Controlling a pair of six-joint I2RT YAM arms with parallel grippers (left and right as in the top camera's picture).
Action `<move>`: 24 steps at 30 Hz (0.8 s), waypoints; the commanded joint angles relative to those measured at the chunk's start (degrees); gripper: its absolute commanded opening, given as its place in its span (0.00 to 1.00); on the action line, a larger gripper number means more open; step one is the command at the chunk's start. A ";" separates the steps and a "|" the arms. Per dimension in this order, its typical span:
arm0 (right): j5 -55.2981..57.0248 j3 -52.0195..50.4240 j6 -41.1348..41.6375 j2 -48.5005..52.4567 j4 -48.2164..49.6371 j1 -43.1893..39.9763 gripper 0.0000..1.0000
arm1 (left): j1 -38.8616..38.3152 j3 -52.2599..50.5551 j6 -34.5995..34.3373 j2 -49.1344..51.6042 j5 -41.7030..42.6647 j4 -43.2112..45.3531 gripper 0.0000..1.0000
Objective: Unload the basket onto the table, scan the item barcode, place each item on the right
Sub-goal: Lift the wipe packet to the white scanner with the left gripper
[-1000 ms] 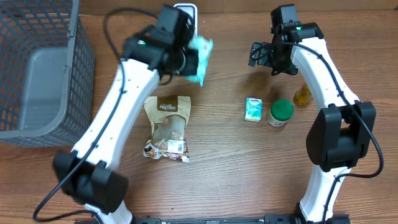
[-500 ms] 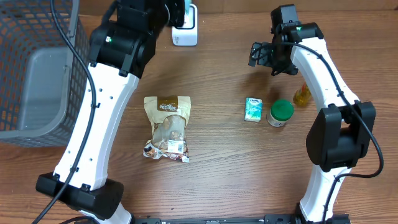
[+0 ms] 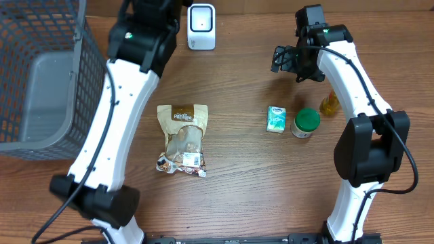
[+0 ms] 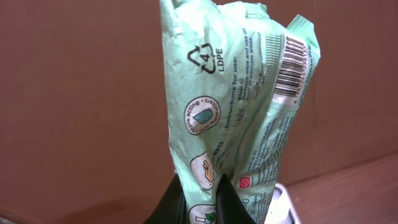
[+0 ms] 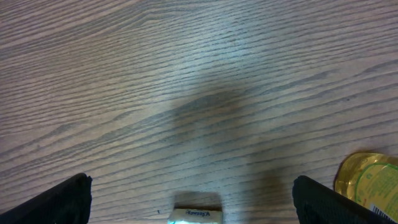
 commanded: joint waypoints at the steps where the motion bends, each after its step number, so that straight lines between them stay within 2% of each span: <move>1: 0.79 0.85 -0.42 -1.55 0.15 0.15 1.00 | 0.04 1.25 4.50 3.91 -5.22 0.59 0.04; 7: 0.79 0.85 -0.42 -1.55 0.15 0.15 1.00 | 0.07 1.25 5.11 10.03 -15.37 1.57 0.04; 15: 0.79 0.85 -0.42 -1.55 0.15 0.15 1.00 | -0.50 1.25 16.55 20.39 -23.08 2.38 0.04; 20: 0.79 0.85 -0.42 -1.55 0.15 0.15 1.00 | -0.44 1.25 19.02 26.60 -28.74 7.23 0.04; 24: 0.79 0.85 -0.42 -1.55 0.15 0.15 1.00 | -0.44 1.25 20.39 29.49 -29.18 12.35 0.04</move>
